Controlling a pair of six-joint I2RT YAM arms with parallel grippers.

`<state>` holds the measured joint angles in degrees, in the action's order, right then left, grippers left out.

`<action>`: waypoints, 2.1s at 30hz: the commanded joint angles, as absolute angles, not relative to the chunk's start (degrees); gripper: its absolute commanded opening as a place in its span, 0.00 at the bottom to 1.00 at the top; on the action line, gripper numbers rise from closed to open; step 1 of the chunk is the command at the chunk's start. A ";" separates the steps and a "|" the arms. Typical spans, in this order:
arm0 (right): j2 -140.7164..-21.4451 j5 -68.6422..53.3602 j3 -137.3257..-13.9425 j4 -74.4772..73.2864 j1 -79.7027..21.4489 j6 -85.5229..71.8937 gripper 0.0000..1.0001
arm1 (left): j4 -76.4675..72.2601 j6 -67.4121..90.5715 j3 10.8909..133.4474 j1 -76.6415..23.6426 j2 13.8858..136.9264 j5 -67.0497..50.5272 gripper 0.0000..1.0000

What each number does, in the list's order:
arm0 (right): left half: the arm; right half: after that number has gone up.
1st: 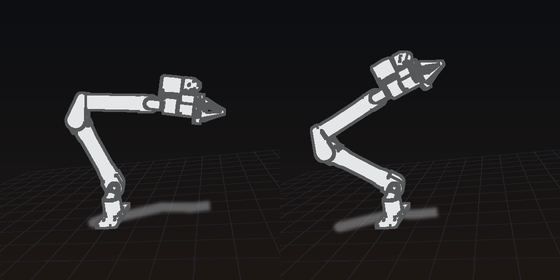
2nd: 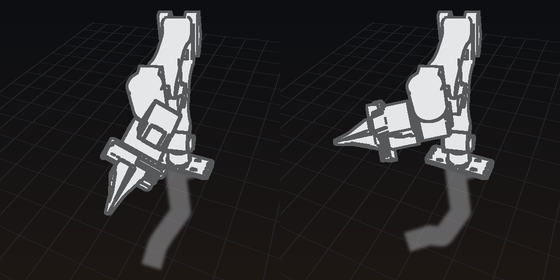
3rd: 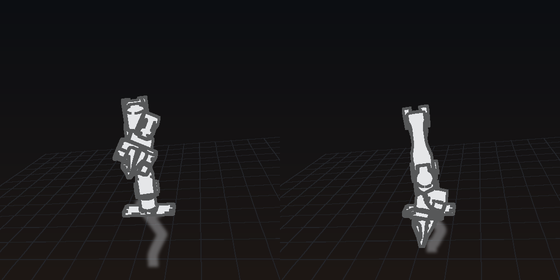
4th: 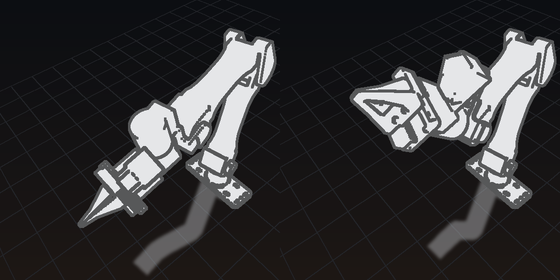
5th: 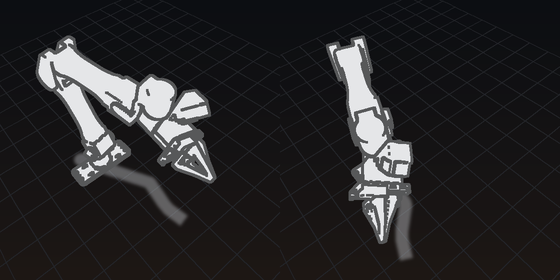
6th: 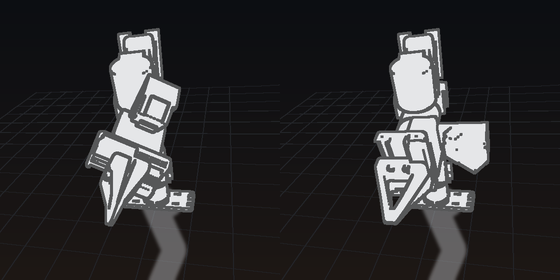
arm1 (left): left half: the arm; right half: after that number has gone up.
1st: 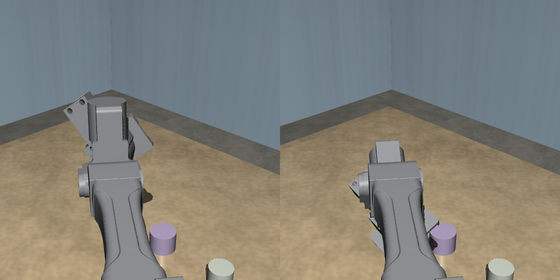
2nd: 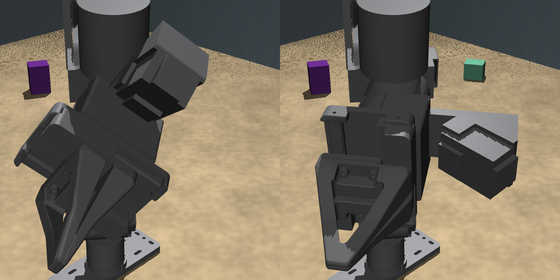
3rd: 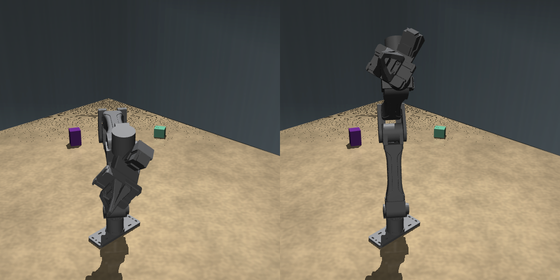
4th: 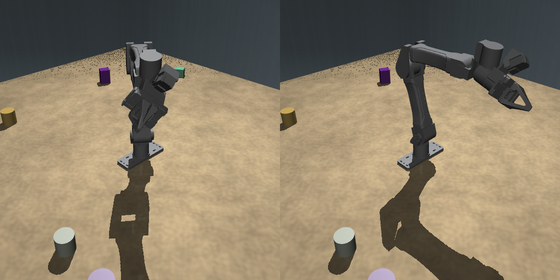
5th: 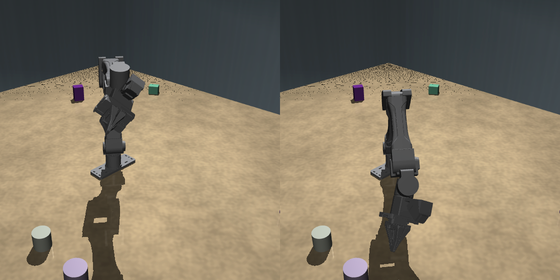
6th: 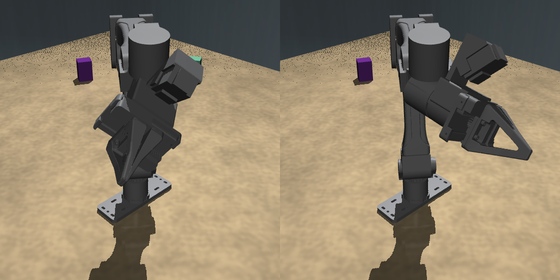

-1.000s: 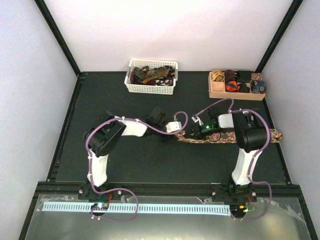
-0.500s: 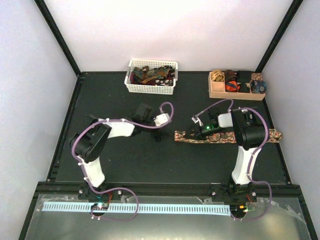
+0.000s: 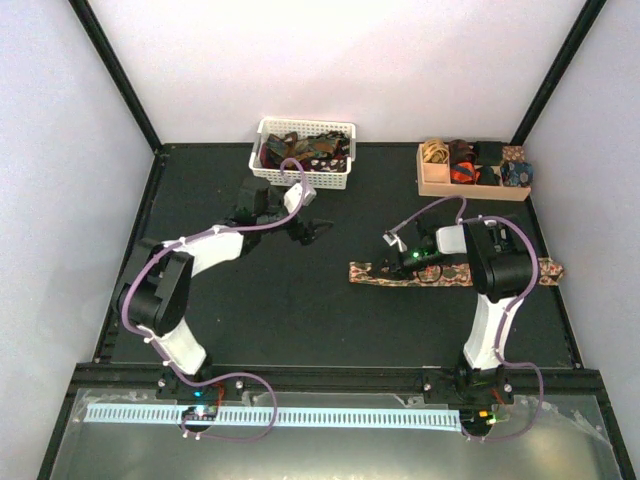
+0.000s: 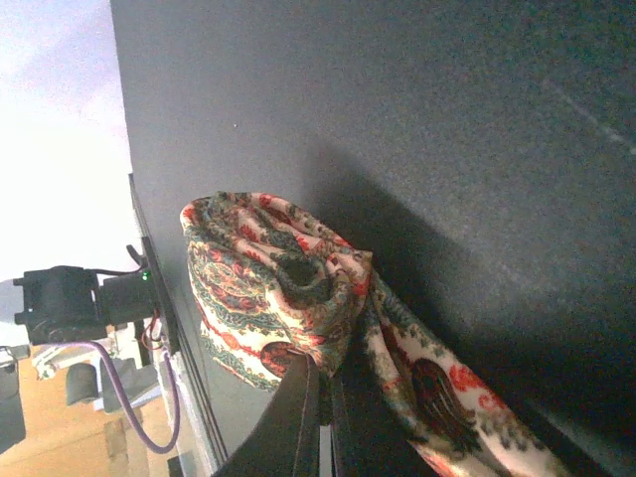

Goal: Roll the ties
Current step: Roll the tie at the center of the board.

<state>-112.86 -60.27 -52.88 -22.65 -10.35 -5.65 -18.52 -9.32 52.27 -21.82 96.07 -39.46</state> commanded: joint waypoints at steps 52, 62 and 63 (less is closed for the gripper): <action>-114.30 -53.66 -52.36 -28.73 -10.37 -3.35 0.07 | -34.52 -26.27 47.77 -40.35 117.25 -35.81 0.49; -108.48 -52.91 -56.28 -34.68 -8.74 1.27 0.30 | -16.43 -31.60 50.79 -40.40 113.23 -30.38 0.43; -107.86 -52.53 -56.98 -35.56 -8.44 1.97 0.30 | -15.63 -31.77 50.94 -40.37 113.02 -30.18 0.43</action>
<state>-110.69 -57.80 -54.57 -31.48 -9.98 -1.56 -24.97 -27.99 49.89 -40.27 114.67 -33.61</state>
